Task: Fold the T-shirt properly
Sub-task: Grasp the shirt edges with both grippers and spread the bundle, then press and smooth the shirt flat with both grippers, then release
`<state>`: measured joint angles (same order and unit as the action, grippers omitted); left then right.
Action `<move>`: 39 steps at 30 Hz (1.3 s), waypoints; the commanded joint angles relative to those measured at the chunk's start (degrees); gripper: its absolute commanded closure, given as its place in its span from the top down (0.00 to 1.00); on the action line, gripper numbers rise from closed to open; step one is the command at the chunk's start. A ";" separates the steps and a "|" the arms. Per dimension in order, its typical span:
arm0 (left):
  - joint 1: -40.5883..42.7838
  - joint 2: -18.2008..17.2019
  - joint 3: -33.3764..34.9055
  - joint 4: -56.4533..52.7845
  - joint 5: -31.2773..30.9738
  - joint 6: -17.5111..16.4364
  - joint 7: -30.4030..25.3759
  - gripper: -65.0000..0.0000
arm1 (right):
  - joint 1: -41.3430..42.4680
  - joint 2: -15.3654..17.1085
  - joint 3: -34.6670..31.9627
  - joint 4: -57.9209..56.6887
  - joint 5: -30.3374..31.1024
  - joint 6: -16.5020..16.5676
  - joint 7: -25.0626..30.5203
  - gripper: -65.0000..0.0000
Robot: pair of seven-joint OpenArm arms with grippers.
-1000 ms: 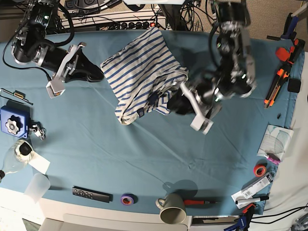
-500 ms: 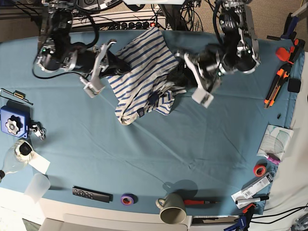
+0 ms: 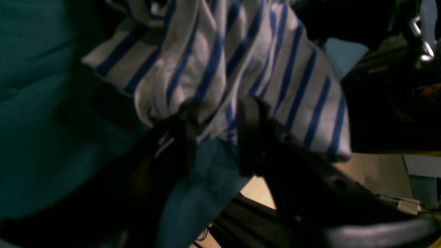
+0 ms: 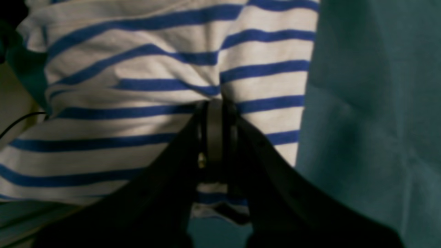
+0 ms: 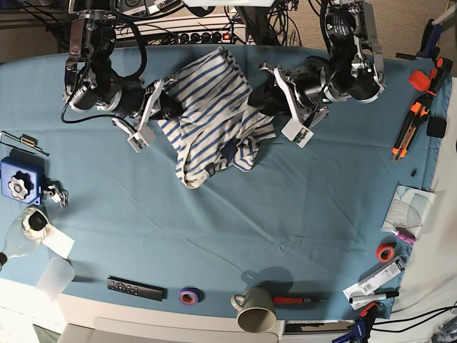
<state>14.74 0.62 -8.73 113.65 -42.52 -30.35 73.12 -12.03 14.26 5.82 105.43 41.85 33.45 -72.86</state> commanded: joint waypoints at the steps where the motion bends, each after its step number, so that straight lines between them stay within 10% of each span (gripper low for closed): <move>1: -0.26 0.17 0.94 0.98 -1.27 -0.37 -0.44 0.28 | 0.52 0.66 0.26 0.59 -2.58 -0.98 0.61 0.03; 15: -3.65 0.17 10.54 0.94 -3.96 -1.18 -2.62 0.28 | 0.46 0.66 0.22 0.59 -2.89 -1.05 0.26 0.03; 30: -3.08 0.20 19.12 -2.54 26.01 2.56 -17.94 0.14 | 0.09 0.68 0.22 0.70 5.75 0.26 -7.14 0.03; 39: -5.44 0.33 22.47 -12.04 31.45 7.80 -23.02 0.03 | -4.48 0.68 0.28 7.67 5.42 1.31 -7.14 0.03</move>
<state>9.74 0.47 13.47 101.21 -11.64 -22.96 50.70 -16.58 14.44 5.98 112.31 46.39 34.50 -79.48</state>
